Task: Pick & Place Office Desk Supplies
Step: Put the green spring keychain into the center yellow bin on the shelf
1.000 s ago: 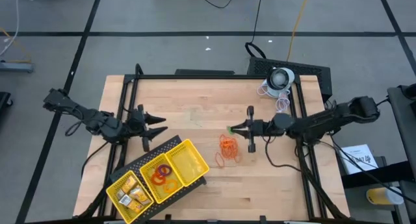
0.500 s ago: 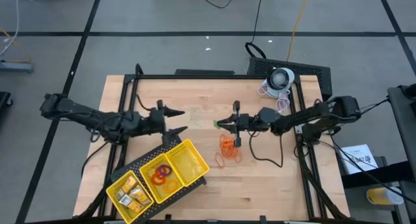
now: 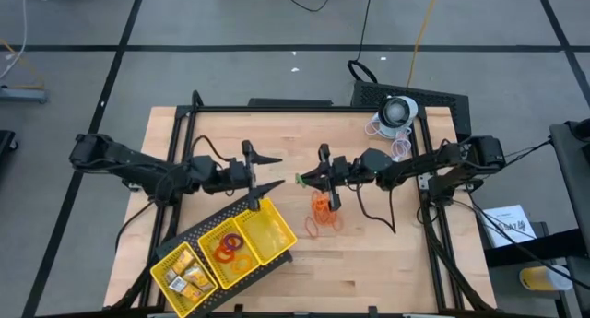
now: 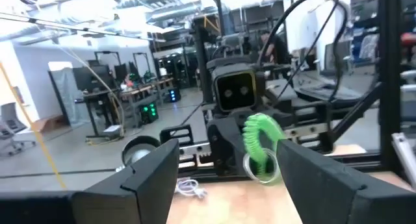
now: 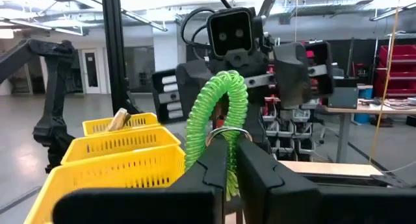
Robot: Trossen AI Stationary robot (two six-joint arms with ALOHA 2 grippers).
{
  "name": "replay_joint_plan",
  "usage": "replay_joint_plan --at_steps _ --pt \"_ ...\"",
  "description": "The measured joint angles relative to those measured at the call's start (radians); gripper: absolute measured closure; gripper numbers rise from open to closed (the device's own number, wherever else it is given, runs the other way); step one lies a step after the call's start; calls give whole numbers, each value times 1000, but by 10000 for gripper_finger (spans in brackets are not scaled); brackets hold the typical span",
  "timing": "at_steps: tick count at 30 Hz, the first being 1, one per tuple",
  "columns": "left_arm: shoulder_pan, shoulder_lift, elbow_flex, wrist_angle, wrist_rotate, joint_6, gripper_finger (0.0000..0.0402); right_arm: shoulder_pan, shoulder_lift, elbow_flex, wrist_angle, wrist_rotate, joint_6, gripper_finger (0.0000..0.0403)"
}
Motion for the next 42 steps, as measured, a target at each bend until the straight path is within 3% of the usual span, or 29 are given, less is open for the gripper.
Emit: replay_joint_plan --at_steps 3,9,19,24,35,42 --pt "14 33 28 -10 5 4 144 0 0 3 0 0 -1 394" --pt "38 98 128 -107 122 -32 153 0 0 3 8 0 8 393" --pt "45 160 209 -187 169 -73 173 13 0 3 -9 0 -1 393" --pt "45 157 211 -188 203 -90 217 13 0 3 -16 0 -5 393" --pt "45 154 211 -211 210 -89 376 13 0 3 -55 0 -11 384" --pt "45 138 211 -244 229 -128 361 13 -51 3 -174 5 22 323"
